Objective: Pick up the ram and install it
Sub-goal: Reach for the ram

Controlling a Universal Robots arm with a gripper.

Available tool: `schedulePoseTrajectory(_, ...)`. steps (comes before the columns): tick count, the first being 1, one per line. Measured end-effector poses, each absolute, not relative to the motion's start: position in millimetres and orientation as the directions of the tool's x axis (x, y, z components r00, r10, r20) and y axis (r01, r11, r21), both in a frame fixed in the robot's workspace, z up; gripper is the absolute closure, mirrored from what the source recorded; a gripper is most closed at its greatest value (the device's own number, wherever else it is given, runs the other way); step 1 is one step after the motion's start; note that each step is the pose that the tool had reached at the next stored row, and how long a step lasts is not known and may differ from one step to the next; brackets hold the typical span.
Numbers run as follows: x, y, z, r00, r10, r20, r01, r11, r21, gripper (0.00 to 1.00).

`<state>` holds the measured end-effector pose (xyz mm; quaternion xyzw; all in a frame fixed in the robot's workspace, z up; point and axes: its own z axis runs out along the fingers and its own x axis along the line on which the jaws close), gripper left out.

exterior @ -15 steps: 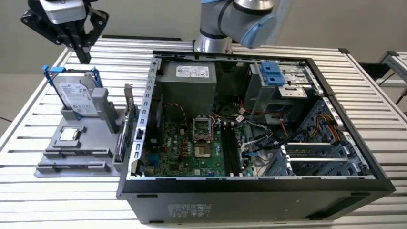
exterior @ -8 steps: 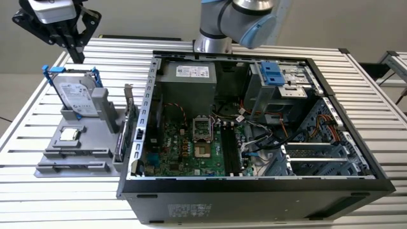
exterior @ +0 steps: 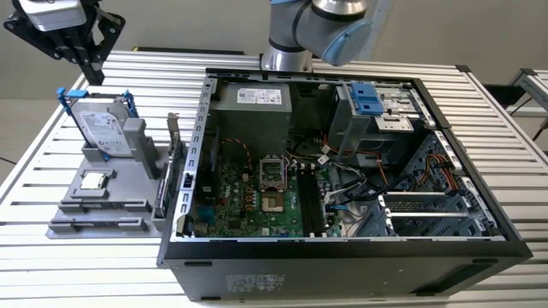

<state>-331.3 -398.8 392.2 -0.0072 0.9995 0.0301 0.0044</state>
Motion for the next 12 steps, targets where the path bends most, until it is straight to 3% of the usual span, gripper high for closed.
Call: schedulePoseTrajectory(12,-349.7,-398.8,392.2,-1.000,0.009,-0.009,0.008,0.998,0.060,1.00)
